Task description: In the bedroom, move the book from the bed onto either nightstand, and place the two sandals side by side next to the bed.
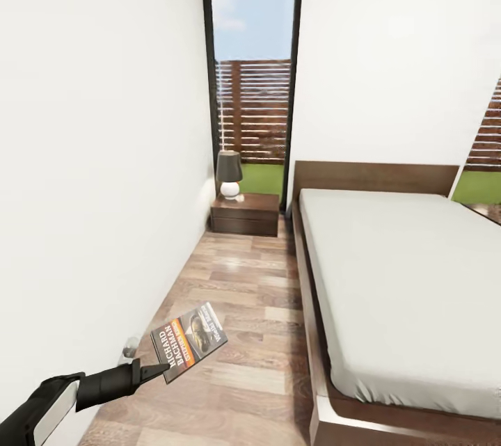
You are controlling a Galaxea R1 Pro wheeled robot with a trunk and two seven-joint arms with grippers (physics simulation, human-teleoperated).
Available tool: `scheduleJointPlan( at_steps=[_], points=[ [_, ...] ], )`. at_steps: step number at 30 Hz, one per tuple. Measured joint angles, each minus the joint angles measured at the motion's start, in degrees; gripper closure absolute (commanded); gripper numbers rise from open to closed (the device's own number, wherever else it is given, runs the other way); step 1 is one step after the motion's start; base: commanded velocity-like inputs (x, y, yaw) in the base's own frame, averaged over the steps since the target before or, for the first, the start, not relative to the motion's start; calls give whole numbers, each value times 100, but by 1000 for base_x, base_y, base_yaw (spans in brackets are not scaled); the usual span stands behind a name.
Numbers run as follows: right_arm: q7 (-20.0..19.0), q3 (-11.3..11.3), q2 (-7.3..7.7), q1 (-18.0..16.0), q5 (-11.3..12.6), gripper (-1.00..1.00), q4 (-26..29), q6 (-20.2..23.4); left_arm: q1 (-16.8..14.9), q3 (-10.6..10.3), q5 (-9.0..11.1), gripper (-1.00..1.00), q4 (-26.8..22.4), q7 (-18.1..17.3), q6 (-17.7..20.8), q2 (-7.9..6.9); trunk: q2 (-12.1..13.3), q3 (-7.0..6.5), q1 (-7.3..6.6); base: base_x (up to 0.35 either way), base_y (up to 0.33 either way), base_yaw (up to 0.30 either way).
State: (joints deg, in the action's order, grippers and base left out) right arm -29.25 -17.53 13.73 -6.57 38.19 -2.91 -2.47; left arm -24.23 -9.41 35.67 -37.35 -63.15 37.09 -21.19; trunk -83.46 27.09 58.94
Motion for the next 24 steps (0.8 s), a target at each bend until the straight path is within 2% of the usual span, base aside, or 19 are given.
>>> scheduleJointPlan(
  at_steps=[24],
  points=[
    [0,-8,0,0,-4,-100,0,0,-2,-1,-9,100,0,2,2,0,0,0,-1,146,108,-170]
  ],
)
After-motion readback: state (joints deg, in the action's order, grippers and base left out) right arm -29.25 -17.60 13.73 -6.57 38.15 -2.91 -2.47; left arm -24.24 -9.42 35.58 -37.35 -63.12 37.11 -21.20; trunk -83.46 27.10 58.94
